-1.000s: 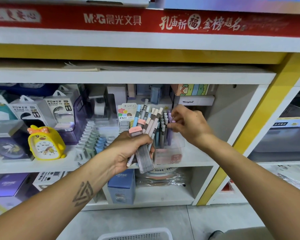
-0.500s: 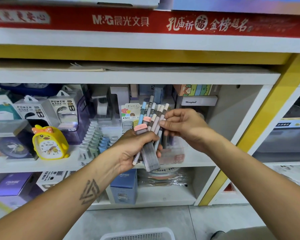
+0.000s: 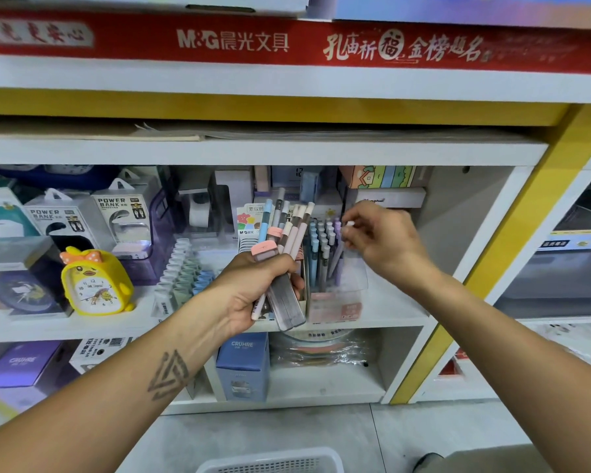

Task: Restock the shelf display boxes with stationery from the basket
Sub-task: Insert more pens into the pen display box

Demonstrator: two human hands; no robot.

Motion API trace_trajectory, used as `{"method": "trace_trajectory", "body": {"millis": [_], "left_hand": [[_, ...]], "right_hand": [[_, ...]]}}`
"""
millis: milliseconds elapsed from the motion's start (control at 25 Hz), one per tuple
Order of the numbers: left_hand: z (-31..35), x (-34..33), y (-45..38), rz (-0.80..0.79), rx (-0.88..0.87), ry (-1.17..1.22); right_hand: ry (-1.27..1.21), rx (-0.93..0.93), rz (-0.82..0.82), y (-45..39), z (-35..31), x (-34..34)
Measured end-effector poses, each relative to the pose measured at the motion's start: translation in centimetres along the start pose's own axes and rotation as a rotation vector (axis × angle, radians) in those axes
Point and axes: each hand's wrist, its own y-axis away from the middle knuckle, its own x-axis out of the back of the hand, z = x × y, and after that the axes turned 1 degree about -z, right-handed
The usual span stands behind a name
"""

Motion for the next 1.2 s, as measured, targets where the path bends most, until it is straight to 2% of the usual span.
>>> {"method": "trace_trajectory", "body": {"millis": [120, 400, 600, 760, 960, 1040, 1120, 1200], "left_hand": [[-0.2, 0.0, 0.1, -0.022, 0.007, -0.031], [-0.2, 0.3, 0.0, -0.037, 0.015, -0.040], [-0.4, 0.3, -0.1, -0.057, 0.008, -0.036], [-0.5, 0.5, -0.1, -0.085, 0.014, -0.049], [-0.5, 0.5, -0.2, -0.123, -0.010, -0.023], [-0.5, 0.4, -0.1, -0.141, -0.014, -0.019], [-0.4, 0.4, 0.1, -0.152, -0.018, -0.051], [-0.4, 0.3, 0.3, -0.158, -0.016, -0.088]], "right_hand": [[0.079, 0.070, -0.069, 0.2, 0.6, -0.8], [0.035, 0.099, -0.106, 0.0, 1.1, -0.8], [0.014, 0.090, -0.194, 0.0, 1.0, -1.0], [0.131, 0.112, -0.097, -0.1, 1.0, -1.4], [0.334, 0.173, -0.083, -0.4, 0.5, -1.9], [0.059, 0.020, -0.021, -0.7, -0.6, -1.4], [-0.409, -0.189, -0.061, -0.9, -1.5, -1.1], [-0.656, -0.272, -0.121, -0.7, -2.3, -1.1]]}}
